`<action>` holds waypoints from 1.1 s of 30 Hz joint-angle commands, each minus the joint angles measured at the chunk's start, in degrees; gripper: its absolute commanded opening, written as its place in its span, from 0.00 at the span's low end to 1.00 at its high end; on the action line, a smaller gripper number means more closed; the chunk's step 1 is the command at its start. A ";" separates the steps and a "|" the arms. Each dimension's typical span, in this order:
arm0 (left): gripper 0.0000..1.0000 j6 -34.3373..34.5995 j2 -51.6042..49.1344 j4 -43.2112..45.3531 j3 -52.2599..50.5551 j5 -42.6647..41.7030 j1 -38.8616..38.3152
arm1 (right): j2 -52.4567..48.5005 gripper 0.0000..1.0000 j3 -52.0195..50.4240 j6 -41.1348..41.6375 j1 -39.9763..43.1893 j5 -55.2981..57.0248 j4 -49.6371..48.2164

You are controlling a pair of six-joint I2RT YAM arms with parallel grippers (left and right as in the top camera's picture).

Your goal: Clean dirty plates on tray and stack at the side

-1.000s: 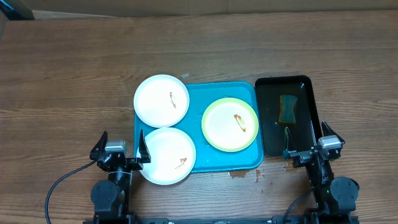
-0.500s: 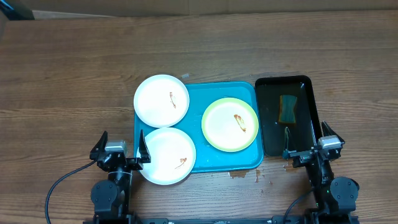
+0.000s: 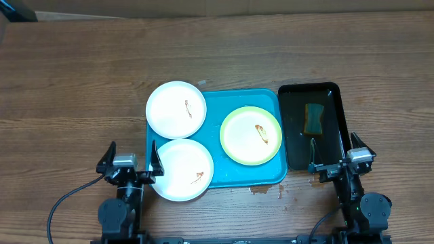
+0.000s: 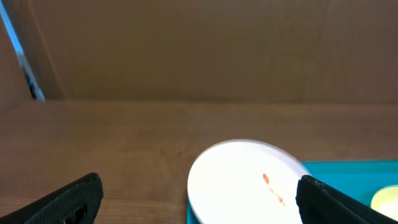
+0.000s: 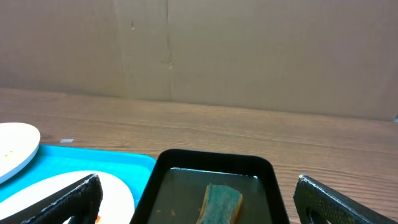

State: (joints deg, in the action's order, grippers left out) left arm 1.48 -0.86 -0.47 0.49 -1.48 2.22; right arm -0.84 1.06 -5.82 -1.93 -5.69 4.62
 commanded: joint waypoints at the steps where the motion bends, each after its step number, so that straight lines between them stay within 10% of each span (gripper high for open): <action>1: 1.00 1.99 0.59 0.24 -0.20 -5.95 -0.37 | 0.68 1.00 -0.61 -0.04 -0.20 0.22 -0.24; 6: 1.00 0.92 0.59 0.46 -0.22 1.86 -0.28 | 0.68 1.00 -0.61 -0.04 -0.20 0.22 -0.24; 11: 1.00 8.83 0.59 0.74 1.77 -14.45 -0.28 | 0.68 1.00 -0.61 -0.02 -0.20 0.22 -0.24; 18: 1.00 15.67 -4.90 -10.95 17.64 -13.81 -0.28 | 0.68 1.00 -0.61 -0.04 -0.20 0.22 -0.24; 33: 1.00 7.76 -77.85 -78.60 90.20 -27.30 -0.39 | 0.68 1.00 -0.61 -0.04 -0.20 0.22 -0.24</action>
State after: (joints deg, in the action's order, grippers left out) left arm 10.92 -68.69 -75.00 83.74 -22.70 2.22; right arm -0.75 1.06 -5.80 -1.91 -5.72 4.64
